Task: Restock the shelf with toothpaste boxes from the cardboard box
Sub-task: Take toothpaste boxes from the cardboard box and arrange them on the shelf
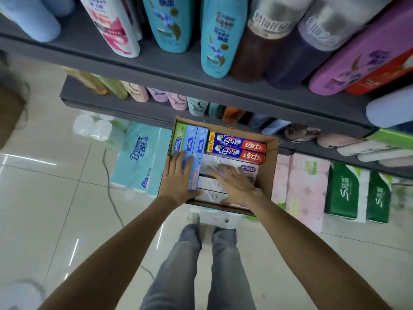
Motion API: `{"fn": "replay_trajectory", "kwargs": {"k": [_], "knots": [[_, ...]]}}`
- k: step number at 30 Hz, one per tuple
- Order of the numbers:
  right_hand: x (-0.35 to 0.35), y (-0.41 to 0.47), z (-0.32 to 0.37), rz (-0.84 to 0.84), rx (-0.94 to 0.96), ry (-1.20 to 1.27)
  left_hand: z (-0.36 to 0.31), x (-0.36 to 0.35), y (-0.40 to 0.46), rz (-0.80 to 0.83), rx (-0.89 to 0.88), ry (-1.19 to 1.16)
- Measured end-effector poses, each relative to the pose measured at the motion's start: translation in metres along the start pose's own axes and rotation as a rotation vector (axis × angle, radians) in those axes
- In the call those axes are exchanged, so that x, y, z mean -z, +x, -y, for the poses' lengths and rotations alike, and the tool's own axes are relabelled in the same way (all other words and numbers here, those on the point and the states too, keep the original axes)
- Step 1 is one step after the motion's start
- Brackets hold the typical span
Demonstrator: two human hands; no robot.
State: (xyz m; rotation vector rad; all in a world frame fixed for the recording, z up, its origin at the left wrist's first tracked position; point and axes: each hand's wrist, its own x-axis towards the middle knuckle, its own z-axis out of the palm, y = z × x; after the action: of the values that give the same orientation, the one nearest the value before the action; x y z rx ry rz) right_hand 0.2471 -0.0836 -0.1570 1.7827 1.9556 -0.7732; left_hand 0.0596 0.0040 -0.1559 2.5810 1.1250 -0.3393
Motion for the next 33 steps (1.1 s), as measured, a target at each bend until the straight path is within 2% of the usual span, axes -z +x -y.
{"fn": "replay_trajectory", "kwargs": {"k": [4,8,11,14,16,20,22,23,25,27,30,33], "knots": [[0.007,0.011,0.005,-0.022,0.124,-0.078,0.004,-0.005,-0.002,-0.069,0.003,-0.111],[0.0,0.006,0.003,-0.016,-0.103,0.092,0.004,-0.003,-0.003,-0.05,0.0,-0.126],[-0.008,0.001,0.01,-0.018,-0.154,0.005,0.005,-0.003,-0.004,-0.032,0.011,-0.107],[-0.005,-0.004,0.009,-0.055,-0.188,0.068,0.006,0.0,-0.003,-0.006,0.007,-0.124],[0.001,-0.01,0.004,-0.082,-0.195,0.119,0.006,0.011,-0.003,-0.02,0.031,-0.271],[0.026,-0.042,0.005,-0.197,-0.226,0.245,0.002,0.058,-0.013,-0.031,0.281,-0.894],[0.048,-0.063,0.008,-0.316,-0.253,0.436,-0.005,0.08,-0.025,-0.068,0.395,-1.151],[0.06,-0.074,0.009,-0.388,-0.265,0.62,-0.012,0.091,-0.031,-0.071,0.425,-1.257],[0.085,-0.092,0.011,-0.505,-0.264,1.077,-0.027,0.113,-0.041,-0.008,0.396,-1.4],[0.105,-0.11,0.016,-0.557,-0.253,1.436,-0.045,0.132,-0.048,0.127,0.288,-1.469],[0.126,-0.133,0.03,-0.584,-0.193,1.659,-0.065,0.147,-0.053,0.337,0.142,-1.532],[0.14,-0.153,0.046,-0.621,-0.164,1.684,-0.078,0.158,-0.057,0.423,0.085,-1.606]]}}
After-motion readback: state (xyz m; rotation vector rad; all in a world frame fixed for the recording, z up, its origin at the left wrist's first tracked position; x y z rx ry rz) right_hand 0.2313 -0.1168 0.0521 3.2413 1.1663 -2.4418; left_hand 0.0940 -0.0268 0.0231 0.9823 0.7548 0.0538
